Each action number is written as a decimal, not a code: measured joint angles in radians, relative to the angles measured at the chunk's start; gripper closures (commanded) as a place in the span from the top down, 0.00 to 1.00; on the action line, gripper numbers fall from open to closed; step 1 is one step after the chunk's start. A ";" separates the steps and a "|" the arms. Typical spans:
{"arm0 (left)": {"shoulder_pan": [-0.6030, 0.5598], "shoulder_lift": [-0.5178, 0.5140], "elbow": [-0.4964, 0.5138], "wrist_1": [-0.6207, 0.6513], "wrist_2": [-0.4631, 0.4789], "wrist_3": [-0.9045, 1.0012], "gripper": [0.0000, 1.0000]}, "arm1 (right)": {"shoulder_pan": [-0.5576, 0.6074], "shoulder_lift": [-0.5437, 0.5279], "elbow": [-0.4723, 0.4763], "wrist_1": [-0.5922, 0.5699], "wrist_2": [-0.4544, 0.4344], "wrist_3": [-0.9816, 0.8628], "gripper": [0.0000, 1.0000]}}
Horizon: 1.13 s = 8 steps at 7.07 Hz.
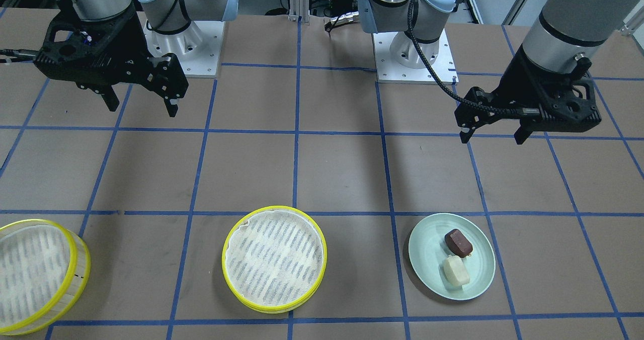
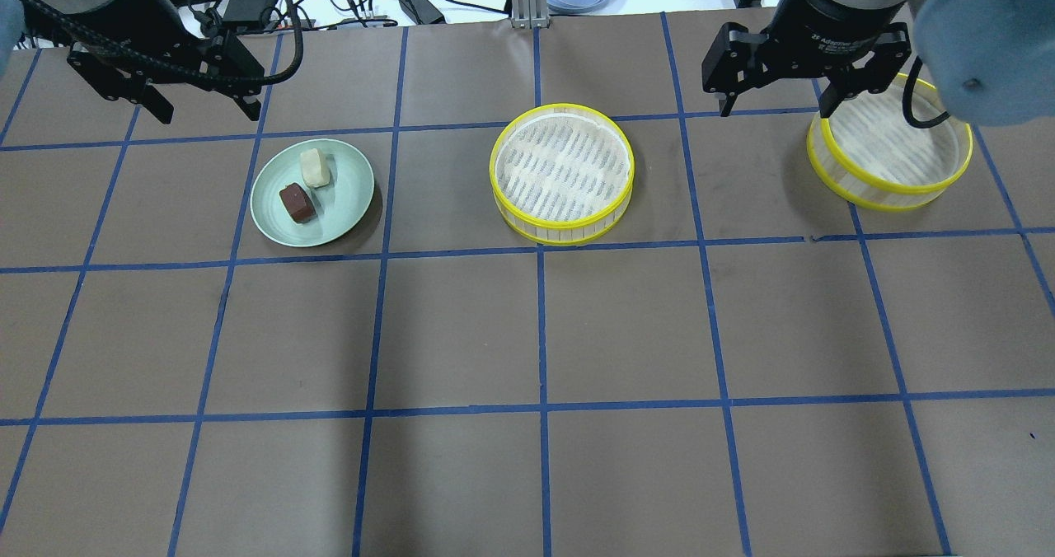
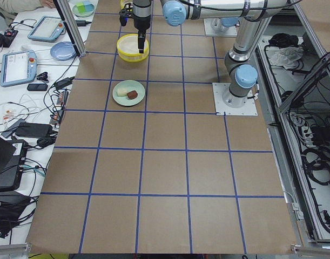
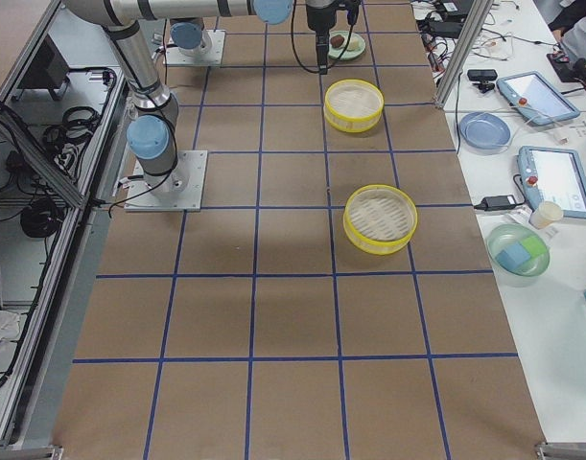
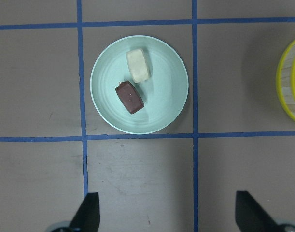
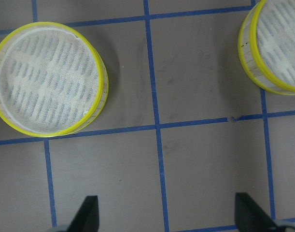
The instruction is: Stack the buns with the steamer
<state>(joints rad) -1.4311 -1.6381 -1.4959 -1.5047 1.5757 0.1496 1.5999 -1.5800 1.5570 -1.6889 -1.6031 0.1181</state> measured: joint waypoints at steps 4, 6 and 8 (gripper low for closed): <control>0.014 -0.028 -0.012 0.006 0.004 0.002 1.00 | 0.000 0.005 0.000 -0.002 -0.006 -0.001 1.00; 0.034 -0.094 -0.042 0.080 0.004 -0.002 1.00 | -0.009 0.021 0.000 -0.017 -0.005 -0.011 1.00; 0.041 -0.213 -0.067 0.291 0.004 -0.002 1.00 | -0.080 0.064 -0.002 -0.033 -0.012 -0.074 1.00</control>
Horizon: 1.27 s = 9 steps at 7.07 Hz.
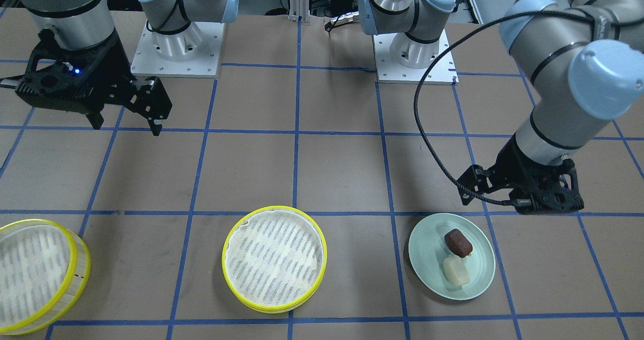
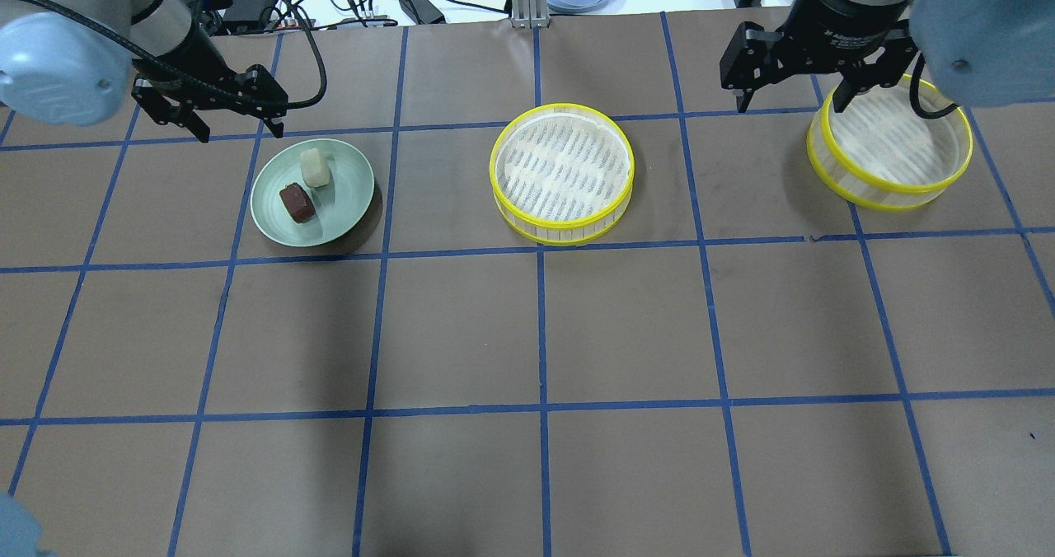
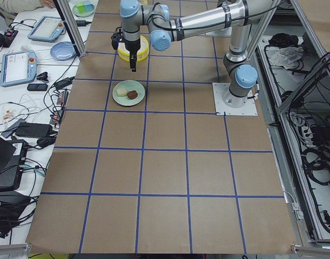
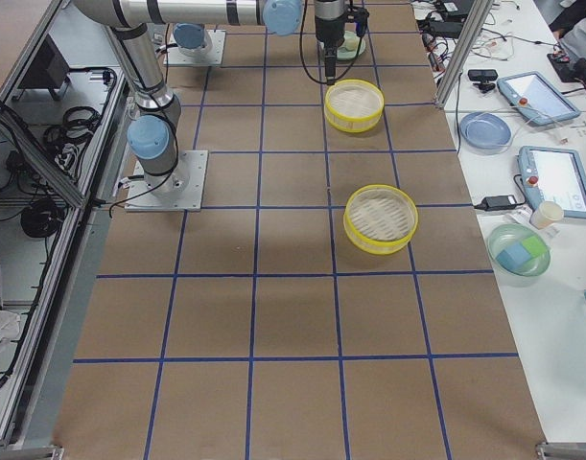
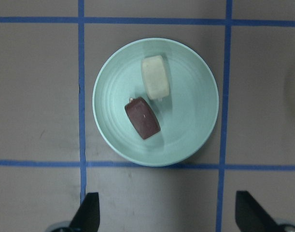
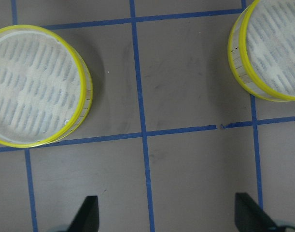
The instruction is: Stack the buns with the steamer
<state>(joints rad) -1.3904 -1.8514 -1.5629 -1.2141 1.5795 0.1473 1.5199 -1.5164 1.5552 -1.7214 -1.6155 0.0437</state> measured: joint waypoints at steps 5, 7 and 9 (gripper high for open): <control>0.012 -0.269 -0.004 0.319 -0.012 -0.001 0.94 | -0.303 0.201 -0.018 -0.260 0.013 -0.329 1.00; 0.013 -0.316 -0.004 0.336 -0.058 -0.002 0.01 | -0.430 0.309 -0.056 -0.358 0.088 -0.489 0.99; 0.013 -0.340 -0.004 0.337 -0.069 -0.003 0.00 | -0.526 0.459 -0.140 -0.423 0.160 -0.620 0.98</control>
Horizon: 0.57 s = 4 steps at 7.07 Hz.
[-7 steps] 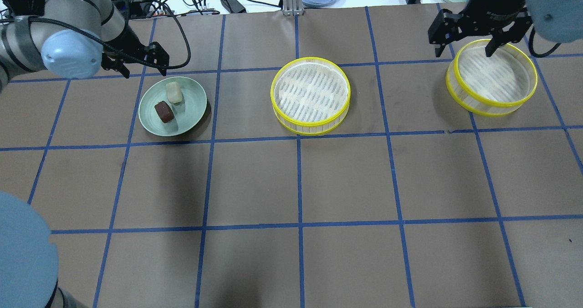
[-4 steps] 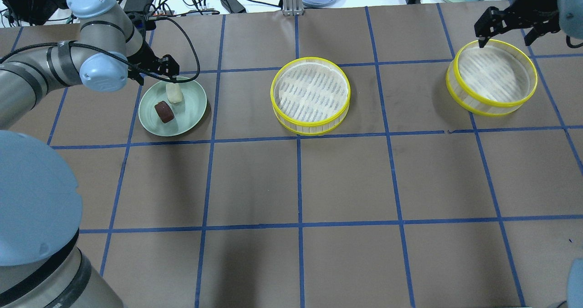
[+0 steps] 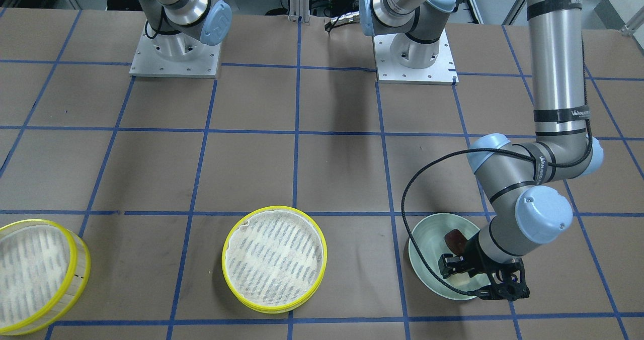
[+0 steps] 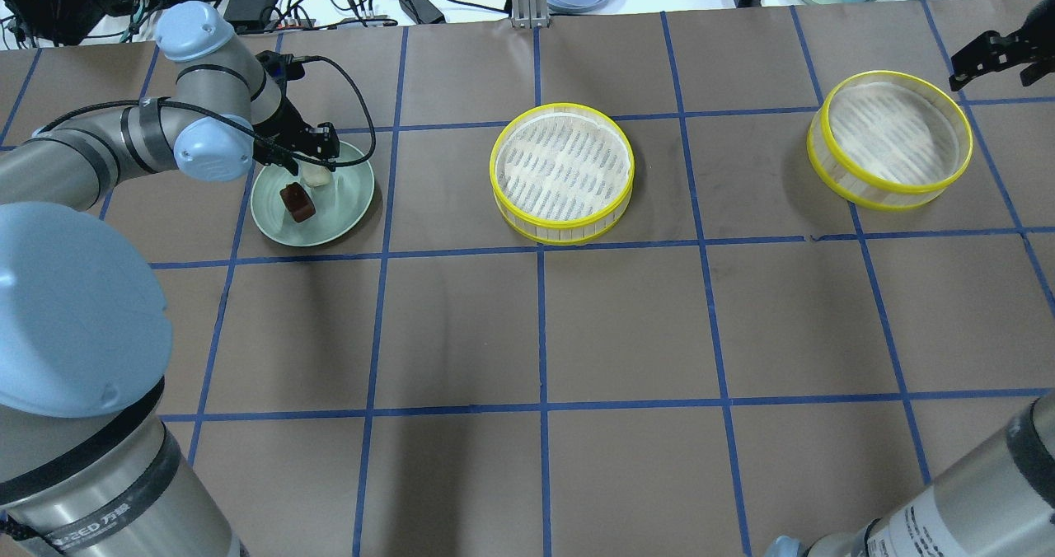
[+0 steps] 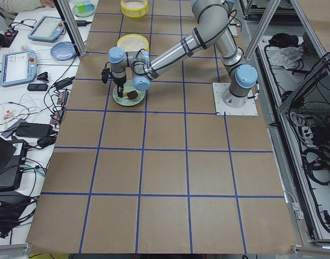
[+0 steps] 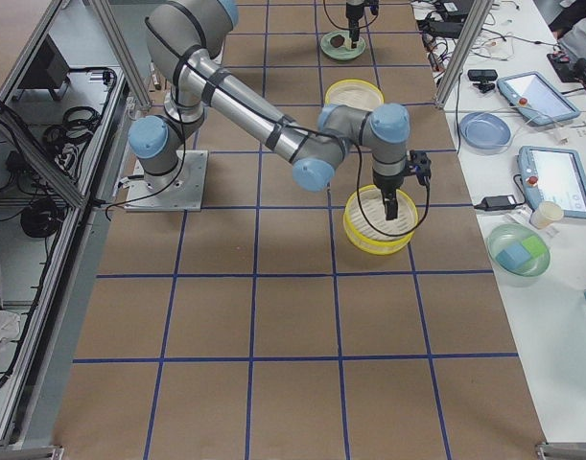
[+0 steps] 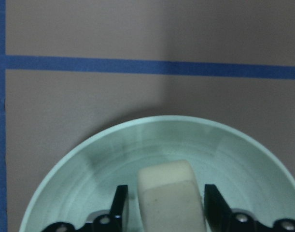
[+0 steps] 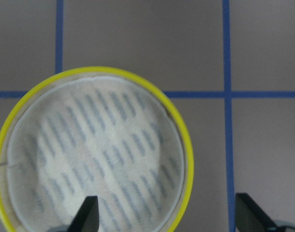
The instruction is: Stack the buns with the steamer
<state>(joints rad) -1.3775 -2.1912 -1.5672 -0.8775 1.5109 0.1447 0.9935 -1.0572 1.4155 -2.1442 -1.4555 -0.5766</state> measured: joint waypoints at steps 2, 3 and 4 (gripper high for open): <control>0.000 0.009 0.012 0.002 -0.003 -0.041 0.00 | -0.032 0.104 -0.029 -0.070 0.029 -0.046 0.91; -0.007 0.031 0.022 0.004 -0.017 -0.106 0.00 | -0.035 0.126 -0.030 -0.081 0.034 -0.066 0.85; -0.026 0.063 0.031 0.007 -0.051 -0.197 0.00 | -0.036 0.137 -0.026 -0.084 0.035 -0.084 0.76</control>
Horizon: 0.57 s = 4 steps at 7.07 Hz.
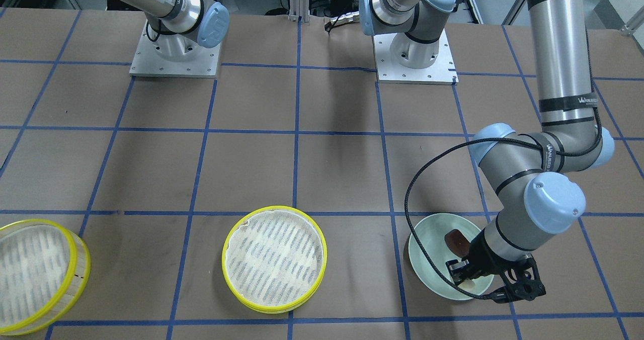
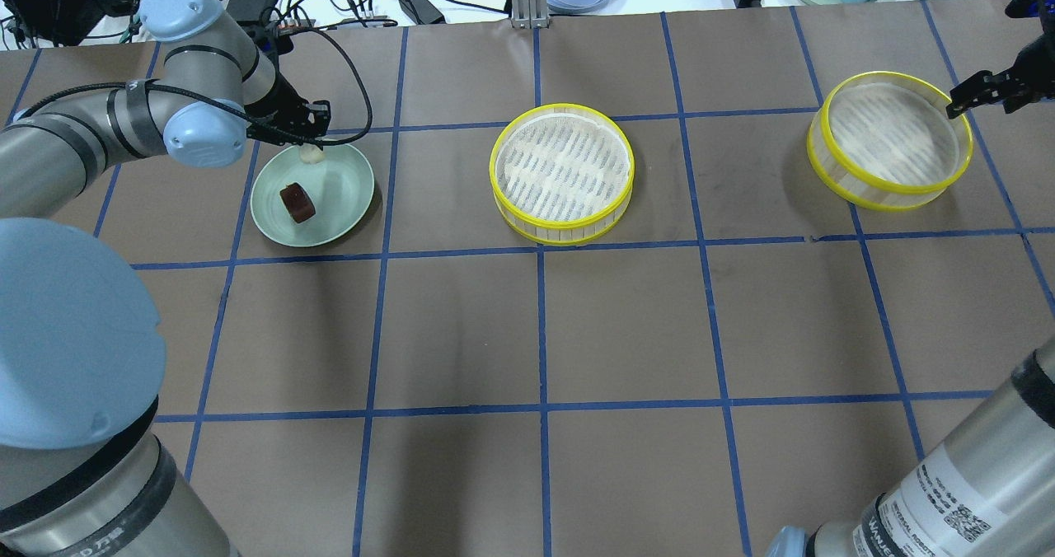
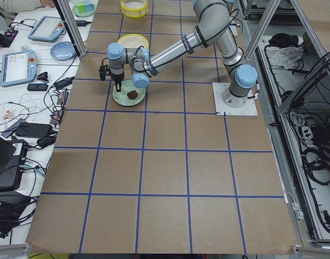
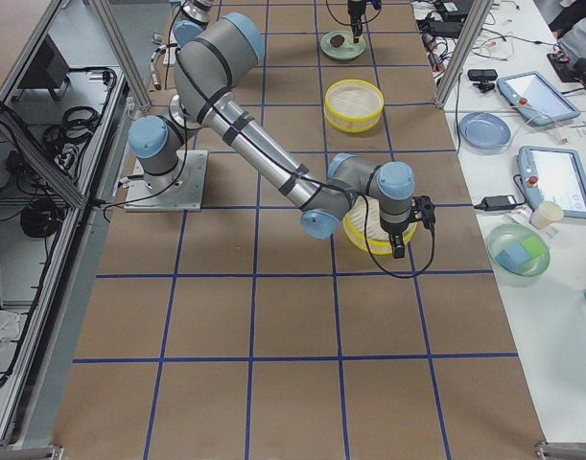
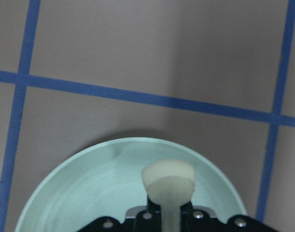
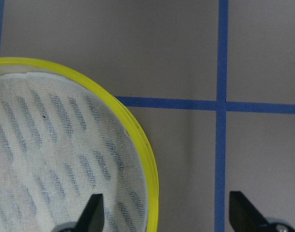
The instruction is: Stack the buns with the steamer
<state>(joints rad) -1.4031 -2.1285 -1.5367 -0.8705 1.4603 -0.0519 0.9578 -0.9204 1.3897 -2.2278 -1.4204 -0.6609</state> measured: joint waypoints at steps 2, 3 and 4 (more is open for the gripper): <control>-0.104 0.060 0.004 0.049 -0.078 -0.254 0.00 | -0.001 0.005 0.020 0.004 -0.003 -0.045 0.66; -0.178 0.063 0.001 0.108 -0.094 -0.380 0.00 | -0.001 0.006 0.028 0.006 -0.008 -0.060 0.61; -0.247 0.054 -0.004 0.152 -0.100 -0.481 0.00 | -0.001 0.006 0.032 0.008 -0.011 -0.066 0.58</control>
<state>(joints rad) -1.6503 -2.0744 -1.5405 -0.7187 1.3599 -0.5328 0.9572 -0.9143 1.4217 -2.2201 -1.4315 -0.7271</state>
